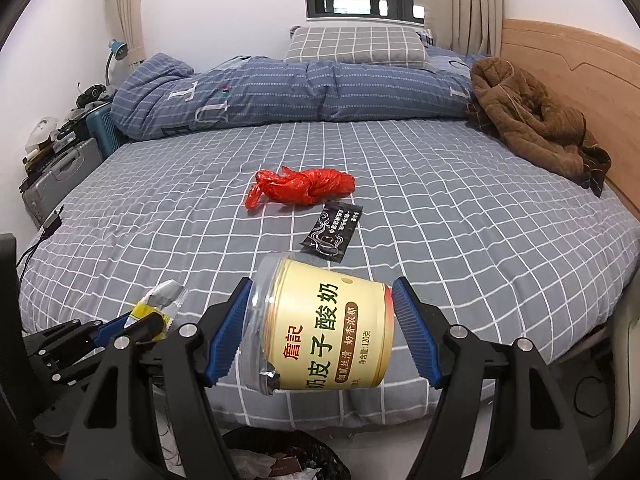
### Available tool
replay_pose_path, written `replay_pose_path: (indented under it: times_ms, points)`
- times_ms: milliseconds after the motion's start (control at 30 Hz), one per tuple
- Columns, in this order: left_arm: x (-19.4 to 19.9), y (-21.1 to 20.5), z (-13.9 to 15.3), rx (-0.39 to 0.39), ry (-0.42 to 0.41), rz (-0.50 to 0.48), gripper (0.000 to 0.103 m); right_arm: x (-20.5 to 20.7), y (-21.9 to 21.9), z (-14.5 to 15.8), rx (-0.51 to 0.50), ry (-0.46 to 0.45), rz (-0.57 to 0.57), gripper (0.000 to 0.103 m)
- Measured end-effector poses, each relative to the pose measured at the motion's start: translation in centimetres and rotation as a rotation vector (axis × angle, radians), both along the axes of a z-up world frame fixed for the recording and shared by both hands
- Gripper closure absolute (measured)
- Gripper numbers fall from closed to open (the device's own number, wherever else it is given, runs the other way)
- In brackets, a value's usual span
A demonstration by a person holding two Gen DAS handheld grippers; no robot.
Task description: Collect trash
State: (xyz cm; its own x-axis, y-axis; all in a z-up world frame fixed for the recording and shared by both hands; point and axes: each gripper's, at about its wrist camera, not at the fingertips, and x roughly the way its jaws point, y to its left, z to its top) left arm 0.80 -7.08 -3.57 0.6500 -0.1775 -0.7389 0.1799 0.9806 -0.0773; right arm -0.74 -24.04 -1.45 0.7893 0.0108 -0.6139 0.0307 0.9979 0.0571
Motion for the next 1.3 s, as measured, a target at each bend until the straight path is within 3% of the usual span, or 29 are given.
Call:
replay_pose_path:
  times_ms: [567, 1300]
  points:
    - [-5.6, 1.4, -0.2, -0.004, 0.013, 0.016, 0.087, -4.6, 0.5, -0.7, 0.016, 0.02, 0.018, 0.035]
    - [-11.6, 3.1, -3.1, -0.01, 0.107, 0.047, 0.087, -9.1, 1.7, -3.5, 0.005, 0.096, 0.043, 0.035]
